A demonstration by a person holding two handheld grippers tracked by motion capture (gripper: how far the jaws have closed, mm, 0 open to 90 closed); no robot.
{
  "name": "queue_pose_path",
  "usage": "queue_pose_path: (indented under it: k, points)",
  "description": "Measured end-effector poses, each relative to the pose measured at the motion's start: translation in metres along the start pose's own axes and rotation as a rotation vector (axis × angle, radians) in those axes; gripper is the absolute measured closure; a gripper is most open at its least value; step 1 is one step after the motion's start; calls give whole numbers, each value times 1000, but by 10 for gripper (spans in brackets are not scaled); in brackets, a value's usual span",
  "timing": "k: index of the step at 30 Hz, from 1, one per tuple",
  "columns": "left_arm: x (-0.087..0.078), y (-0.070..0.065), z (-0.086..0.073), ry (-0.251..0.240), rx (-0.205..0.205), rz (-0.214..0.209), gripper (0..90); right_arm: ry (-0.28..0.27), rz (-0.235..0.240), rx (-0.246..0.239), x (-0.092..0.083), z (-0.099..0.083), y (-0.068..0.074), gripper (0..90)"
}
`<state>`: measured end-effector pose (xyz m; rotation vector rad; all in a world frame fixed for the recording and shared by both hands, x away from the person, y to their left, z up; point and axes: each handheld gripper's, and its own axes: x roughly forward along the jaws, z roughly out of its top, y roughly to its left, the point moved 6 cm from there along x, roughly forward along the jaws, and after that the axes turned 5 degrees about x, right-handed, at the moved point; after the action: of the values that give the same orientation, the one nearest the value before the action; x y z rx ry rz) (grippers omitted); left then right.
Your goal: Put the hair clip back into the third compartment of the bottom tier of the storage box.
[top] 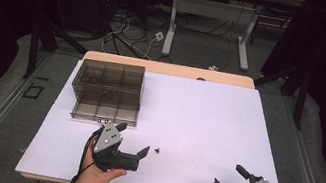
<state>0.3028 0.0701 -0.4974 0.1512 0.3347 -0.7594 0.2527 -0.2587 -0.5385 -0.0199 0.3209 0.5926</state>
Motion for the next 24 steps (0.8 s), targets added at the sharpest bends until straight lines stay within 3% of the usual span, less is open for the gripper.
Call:
queue_pose_path:
  k: [12,24]
  points:
    - [32,-11,8,29,15,-28,41,1,4,7,0,0,-2,147]
    - [56,-8,7,73,18,-14,151,-3,-5,5,-2,1,-4,147]
